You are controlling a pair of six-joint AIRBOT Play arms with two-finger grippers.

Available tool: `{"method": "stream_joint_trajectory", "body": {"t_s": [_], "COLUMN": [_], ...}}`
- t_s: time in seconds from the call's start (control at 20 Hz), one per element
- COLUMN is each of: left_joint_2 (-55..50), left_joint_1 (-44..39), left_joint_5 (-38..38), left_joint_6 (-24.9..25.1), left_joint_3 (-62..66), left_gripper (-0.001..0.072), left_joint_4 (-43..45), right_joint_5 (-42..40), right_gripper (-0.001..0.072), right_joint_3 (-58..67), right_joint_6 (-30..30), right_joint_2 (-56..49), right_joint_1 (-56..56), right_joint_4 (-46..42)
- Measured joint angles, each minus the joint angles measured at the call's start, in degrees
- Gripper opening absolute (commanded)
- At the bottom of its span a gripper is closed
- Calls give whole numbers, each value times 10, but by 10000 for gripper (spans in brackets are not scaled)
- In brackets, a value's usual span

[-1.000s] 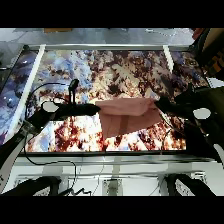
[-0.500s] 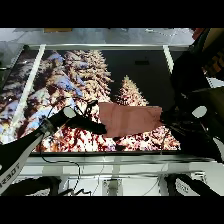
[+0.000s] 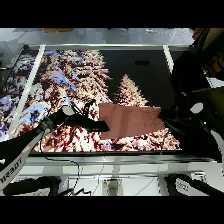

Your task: Fold the clothes and pants, and hang the long-sleeved shirts on hangers.

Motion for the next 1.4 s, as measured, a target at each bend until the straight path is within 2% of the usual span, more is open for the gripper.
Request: {"method": "stream_joint_trajectory", "body": {"t_s": [0.25, 0.6, 0.9, 1.2, 1.25, 1.3, 1.4], "left_joint_2": [0, -1, -2, -2, -2, -2, -2], "left_joint_1": [16, 19, 24, 48, 51, 54, 57], "left_joint_5": [0, 9, 52, 111, 116, 119, 123], "left_joint_6": [0, 2, 22, 30, 30, 31, 32], "left_joint_3": [1, 1, 1, 1, 1, 1, 1], "left_gripper": [698, 698, 697, 696, 696, 696, 696], "left_joint_4": [-14, -14, -3, 68, 77, 85, 100], "right_joint_5": [64, 165, 182, 201, 198, 192, 169], "right_gripper": [590, 590, 574, 568, 536, 434, 72], "right_joint_3": [106, 194, 203, 202, 202, 202, 203], "right_joint_6": [-23, -135, -242, -311, -320, -326, -335], "right_joint_2": [-114, -258, -297, -304, -305, -305, -305], "right_joint_1": [-33, -45, -3, 116, 138, 157, 193], "right_joint_4": [52, 112, 177, 212, 225, 241, 283]}}
